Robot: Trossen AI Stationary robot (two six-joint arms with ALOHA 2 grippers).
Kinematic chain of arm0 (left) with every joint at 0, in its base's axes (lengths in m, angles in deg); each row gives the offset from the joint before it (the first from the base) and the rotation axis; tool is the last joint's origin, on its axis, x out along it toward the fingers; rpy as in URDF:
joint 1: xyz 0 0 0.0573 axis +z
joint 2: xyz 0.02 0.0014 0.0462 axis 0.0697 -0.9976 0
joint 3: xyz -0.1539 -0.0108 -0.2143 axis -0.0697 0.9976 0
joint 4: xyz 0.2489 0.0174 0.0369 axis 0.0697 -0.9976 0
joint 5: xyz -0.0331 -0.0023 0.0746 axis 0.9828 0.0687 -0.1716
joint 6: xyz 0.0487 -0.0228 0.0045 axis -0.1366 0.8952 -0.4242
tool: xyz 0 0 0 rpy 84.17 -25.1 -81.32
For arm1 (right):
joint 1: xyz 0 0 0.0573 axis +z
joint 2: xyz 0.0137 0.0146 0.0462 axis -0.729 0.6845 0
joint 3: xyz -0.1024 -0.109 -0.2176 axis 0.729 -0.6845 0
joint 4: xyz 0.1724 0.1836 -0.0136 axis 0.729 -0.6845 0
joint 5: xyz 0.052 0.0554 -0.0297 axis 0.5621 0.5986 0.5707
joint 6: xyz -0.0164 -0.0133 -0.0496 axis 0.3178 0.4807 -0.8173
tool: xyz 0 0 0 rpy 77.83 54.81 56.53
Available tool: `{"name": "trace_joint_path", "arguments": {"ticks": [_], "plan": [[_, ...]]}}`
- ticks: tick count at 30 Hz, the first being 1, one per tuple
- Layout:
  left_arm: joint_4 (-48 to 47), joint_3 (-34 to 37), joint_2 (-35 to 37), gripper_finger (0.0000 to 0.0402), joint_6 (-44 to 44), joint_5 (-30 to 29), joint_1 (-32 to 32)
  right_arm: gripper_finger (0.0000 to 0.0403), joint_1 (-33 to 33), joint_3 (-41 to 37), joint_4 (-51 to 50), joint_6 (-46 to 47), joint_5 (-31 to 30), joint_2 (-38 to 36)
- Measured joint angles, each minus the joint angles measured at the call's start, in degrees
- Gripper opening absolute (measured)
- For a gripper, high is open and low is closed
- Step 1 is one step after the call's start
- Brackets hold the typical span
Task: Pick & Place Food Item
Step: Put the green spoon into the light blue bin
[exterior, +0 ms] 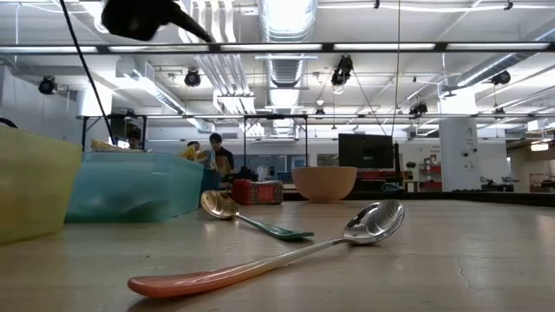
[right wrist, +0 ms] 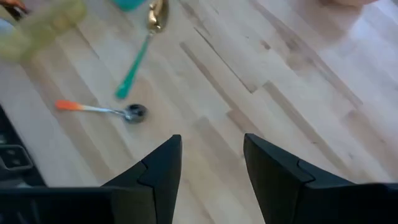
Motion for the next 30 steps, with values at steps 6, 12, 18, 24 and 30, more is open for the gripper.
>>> {"name": "trace_joint_path", "arguments": {"ticks": [6,12,18,24,30], "plan": [[2.6,-3.5,-9.2,0.0258,3.3,5.8,4.2,0.0170,-1.9,-12.8,6.2,-5.6,1.6,-11.7],[-3.9,-12.7,-18.9,0.0258,8.0,8.1,5.7,0.0170,-2.2,-22.2,8.9,-2.7,3.3,-20.8],[-17.2,-20.5,-25.4,0.0258,10.9,14.3,8.1,0.0170,-2.2,-28.8,14.4,-3.2,6.4,-24.9],[-19.4,-21.8,-29.2,0.0258,11.9,17.8,9.3,0.0170,-2.3,-31.7,18.7,-3.5,6.8,-25.5],[-19.9,-21.3,-32.2,0.0257,12.1,19.3,10.2,0.0170,-2.3,-31.6,18.7,-3.8,7.3,-24.4]]}}
